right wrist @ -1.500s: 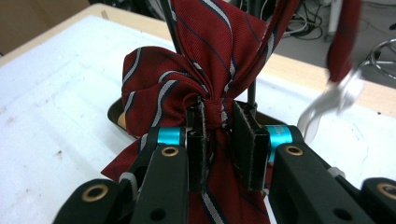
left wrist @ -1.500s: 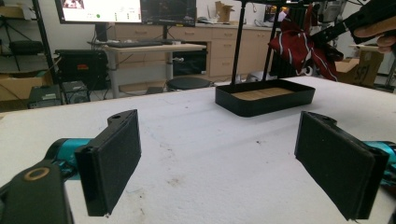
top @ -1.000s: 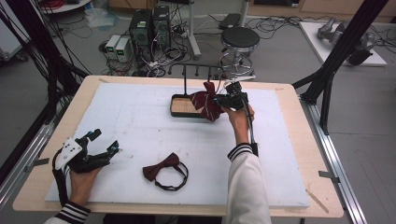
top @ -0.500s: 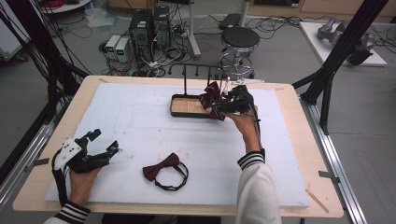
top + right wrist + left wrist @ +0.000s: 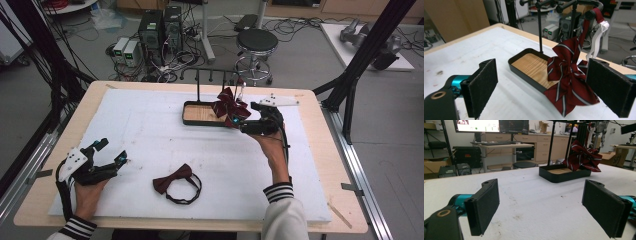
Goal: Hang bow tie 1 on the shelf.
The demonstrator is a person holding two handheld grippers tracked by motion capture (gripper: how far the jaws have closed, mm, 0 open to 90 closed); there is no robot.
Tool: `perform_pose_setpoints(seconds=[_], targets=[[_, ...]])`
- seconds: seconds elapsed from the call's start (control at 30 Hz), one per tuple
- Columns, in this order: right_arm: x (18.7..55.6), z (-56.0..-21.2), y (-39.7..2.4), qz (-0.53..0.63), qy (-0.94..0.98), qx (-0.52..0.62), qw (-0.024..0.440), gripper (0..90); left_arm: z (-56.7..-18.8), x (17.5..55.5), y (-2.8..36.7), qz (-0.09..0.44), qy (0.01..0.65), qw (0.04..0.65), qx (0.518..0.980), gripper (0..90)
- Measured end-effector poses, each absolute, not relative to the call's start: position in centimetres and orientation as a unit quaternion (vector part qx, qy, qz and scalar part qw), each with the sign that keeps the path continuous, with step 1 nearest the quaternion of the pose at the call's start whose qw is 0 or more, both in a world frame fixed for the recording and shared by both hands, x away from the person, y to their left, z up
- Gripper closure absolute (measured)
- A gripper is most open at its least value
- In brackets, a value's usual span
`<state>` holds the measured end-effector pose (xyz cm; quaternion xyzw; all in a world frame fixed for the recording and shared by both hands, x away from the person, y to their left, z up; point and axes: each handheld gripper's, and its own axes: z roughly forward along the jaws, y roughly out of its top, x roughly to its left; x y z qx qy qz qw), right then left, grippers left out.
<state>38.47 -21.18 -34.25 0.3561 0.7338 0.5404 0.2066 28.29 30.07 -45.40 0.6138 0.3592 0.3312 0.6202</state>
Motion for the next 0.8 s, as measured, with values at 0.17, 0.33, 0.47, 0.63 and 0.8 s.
perform_pose_setpoints(seconds=[0.17,0.33,0.47,0.63,0.8], targets=[[36.3,-35.0,-22.1,0.559,0.723,0.348,0.209,9.9,-45.4,28.3,30.1,0.333,0.358,0.619,0.615,14.8],[34.2,-36.1,-23.2,0.567,0.714,0.349,0.217,9.9,-45.4,28.3,30.0,0.334,0.357,0.619,0.615,14.8],[32.4,-37.1,-23.9,0.582,0.702,0.344,0.223,9.9,-45.4,28.3,30.0,0.334,0.357,0.618,0.616,14.8],[31.0,-38.2,-24.6,0.593,0.69,0.341,0.238,9.9,-45.4,28.2,30.0,0.334,0.357,0.619,0.615,14.8],[30.1,-39.3,-25.1,0.593,0.688,0.34,0.244,9.9,-45.4,28.2,30.0,0.334,0.357,0.619,0.615,14.8]])
